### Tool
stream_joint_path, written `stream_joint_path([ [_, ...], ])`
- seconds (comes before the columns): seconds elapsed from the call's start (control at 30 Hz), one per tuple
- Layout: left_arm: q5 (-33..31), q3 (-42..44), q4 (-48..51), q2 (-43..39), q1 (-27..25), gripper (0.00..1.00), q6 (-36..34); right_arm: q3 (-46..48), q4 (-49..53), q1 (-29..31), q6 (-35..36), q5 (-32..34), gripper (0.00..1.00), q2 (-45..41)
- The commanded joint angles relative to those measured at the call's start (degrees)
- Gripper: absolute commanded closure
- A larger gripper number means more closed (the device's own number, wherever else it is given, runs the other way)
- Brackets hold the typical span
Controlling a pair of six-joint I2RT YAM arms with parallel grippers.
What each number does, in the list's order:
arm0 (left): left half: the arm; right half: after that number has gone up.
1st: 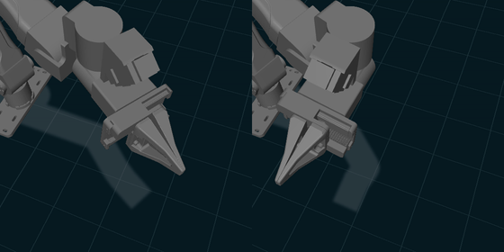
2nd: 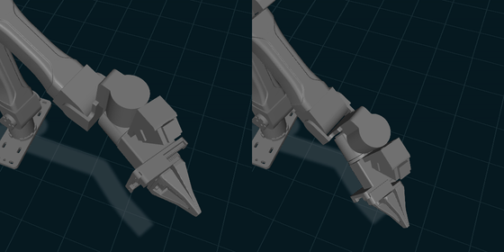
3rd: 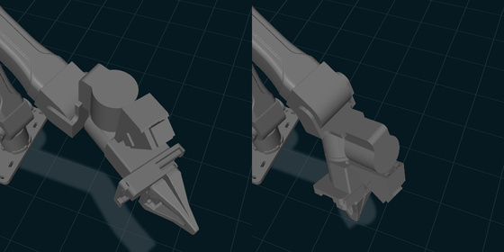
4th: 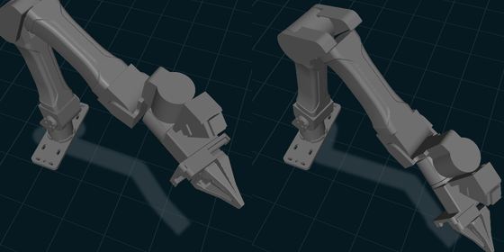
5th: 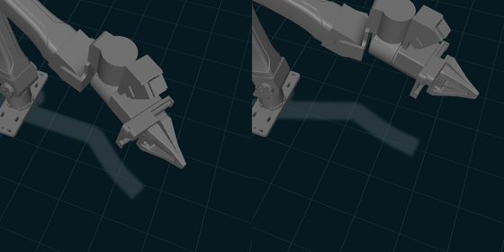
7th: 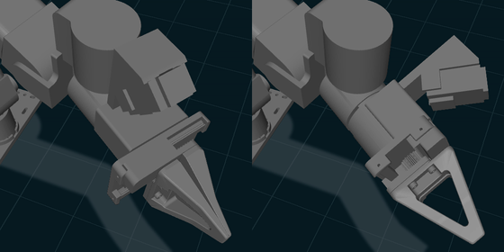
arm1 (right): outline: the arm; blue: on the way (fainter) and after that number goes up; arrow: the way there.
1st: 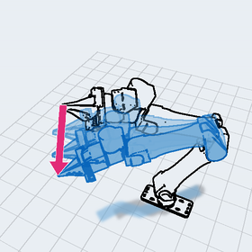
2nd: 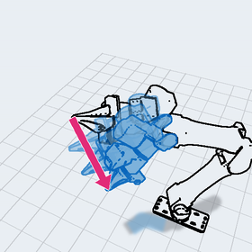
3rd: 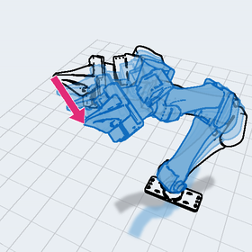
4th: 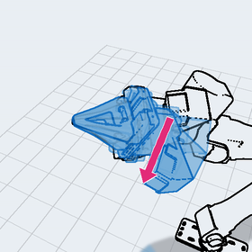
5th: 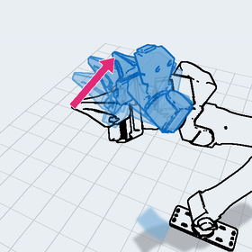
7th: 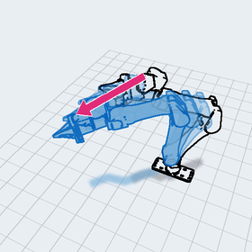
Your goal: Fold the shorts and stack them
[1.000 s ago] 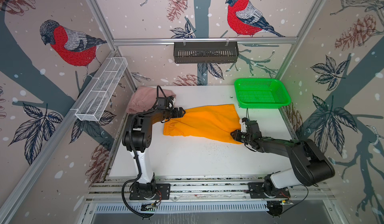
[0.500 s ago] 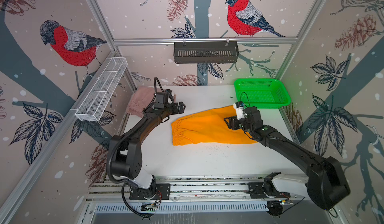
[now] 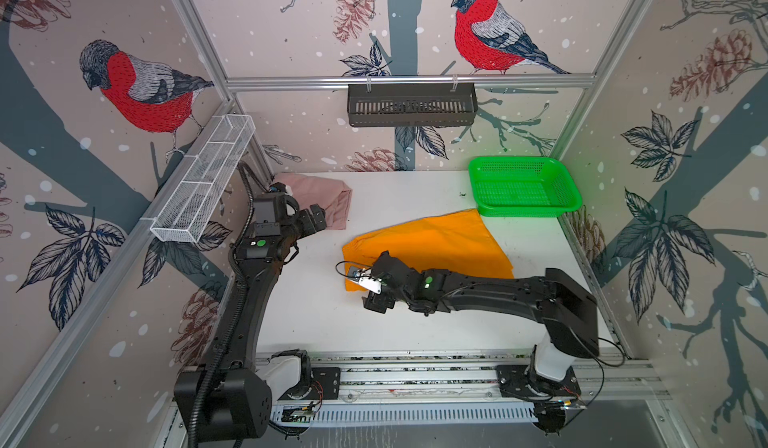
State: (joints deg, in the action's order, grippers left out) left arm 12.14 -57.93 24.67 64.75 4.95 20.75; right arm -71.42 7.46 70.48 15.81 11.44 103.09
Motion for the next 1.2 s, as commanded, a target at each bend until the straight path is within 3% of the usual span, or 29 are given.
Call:
stream_joint_path([
  [0.0, 7.92, 4.45, -4.20, -1.69, 2.49, 0.02, 3.12, -3.34, 2.29, 2.20, 6.26, 8.22, 0.05, 4.95],
  [0.2, 5.23, 9.15, -7.65, -3.02, 2.78, 0.02, 5.83, -6.83, 1.68, 3.35, 10.03, 14.66, 0.02, 11.90],
  [0.6, 4.56, 15.19, -11.34, -3.06, 2.78, 0.02, 7.98, -6.23, -3.92, 2.20, 13.76, 22.09, 0.02, 17.85],
  [0.77, 4.39, 17.46, -13.18, -3.41, 2.78, 0.02, 8.30, -5.79, -6.31, 1.07, 13.78, 21.14, 0.07, 19.32],
  [0.87, 4.34, 17.59, -12.84, -2.66, 2.78, 0.02, 8.81, -4.93, -7.44, 0.80, 13.45, 19.50, 0.21, 19.60],
  [0.97, 3.05, 18.12, -12.48, -2.77, 2.78, 0.02, 9.87, -3.90, -8.49, 0.32, 11.99, 16.57, 0.42, 19.46],
  [1.07, 3.37, 20.98, -15.44, -3.06, 2.78, 0.02, 10.46, -3.16, -10.06, -0.78, 8.58, 12.99, 0.88, 18.55],
  [1.1, 4.48, 22.01, -16.59, -3.02, 2.78, 0.02, 10.85, -2.81, -10.59, -1.46, 6.69, 11.39, 0.97, 17.74],
  [1.17, 6.87, 23.61, -18.43, -2.60, 2.78, 0.02, 11.88, -1.52, -12.28, -2.63, 3.25, 7.72, 0.97, 15.79],
])
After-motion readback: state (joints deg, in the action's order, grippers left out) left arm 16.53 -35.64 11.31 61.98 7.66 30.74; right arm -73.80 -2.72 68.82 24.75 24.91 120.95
